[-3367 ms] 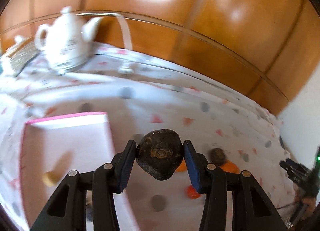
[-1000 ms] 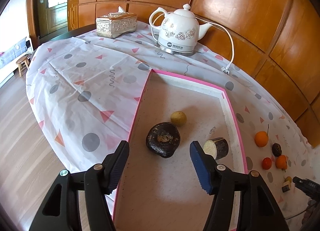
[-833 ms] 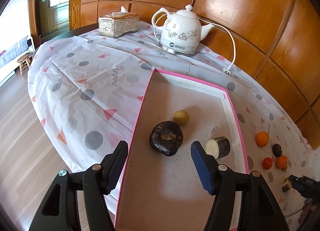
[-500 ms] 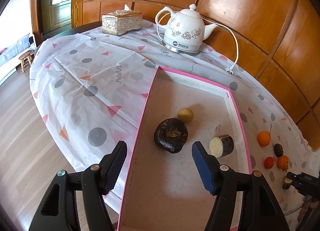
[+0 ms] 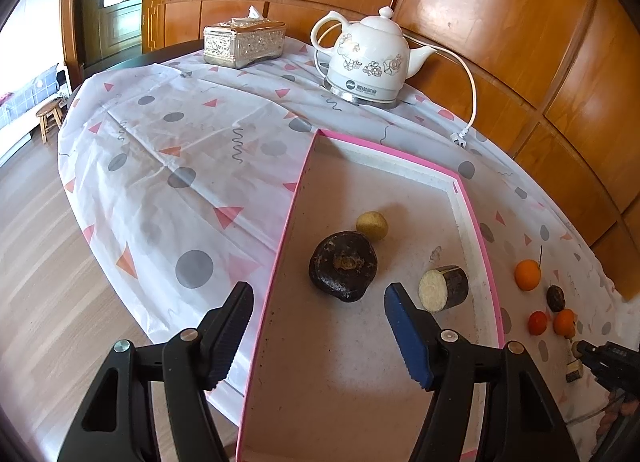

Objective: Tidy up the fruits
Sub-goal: 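Grasp the yellow lemon beside the cut log with the right gripper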

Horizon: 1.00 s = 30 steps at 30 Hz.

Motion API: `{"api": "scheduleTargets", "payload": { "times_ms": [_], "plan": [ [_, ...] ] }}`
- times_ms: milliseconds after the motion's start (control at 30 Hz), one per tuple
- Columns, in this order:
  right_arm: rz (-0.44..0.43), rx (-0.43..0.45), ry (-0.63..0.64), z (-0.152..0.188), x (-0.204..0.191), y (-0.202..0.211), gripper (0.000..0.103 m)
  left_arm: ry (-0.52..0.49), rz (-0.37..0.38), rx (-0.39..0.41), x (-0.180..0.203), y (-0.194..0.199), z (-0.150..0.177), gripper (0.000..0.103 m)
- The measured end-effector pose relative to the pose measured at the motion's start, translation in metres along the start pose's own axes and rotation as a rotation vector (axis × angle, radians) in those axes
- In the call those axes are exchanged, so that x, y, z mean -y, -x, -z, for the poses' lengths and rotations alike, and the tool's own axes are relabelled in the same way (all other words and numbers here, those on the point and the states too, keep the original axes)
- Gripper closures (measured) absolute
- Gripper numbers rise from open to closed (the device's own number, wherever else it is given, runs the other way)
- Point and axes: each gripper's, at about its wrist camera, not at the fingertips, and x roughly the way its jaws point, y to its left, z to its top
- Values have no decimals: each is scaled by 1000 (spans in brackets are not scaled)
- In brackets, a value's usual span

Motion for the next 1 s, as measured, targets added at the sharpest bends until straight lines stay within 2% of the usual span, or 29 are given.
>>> {"api": "scheduleTargets", "payload": {
  "times_ms": [200, 300, 467, 567, 800, 1000],
  "plan": [
    [-13, 31, -47, -5, 16, 13, 78, -5, 3, -3, 1, 0, 0, 34],
    [-19, 18, -34, -7, 16, 11, 77, -7, 4, -6, 2, -1, 1, 34],
    [21, -1, -33, -7, 14, -2, 77, -7, 2, -8, 2, -1, 2, 34],
    [29, -10, -33, -7, 15, -8, 73, -5, 2, -10, 2, -2, 2, 33],
    [95, 6, 46, -8, 3, -11, 77, -10, 2, -13, 2, -3, 3, 33],
    [109, 21, 99, -4, -4, -8, 78, -9, -2, -18, 0, -4, 4, 33]
  ]
}}
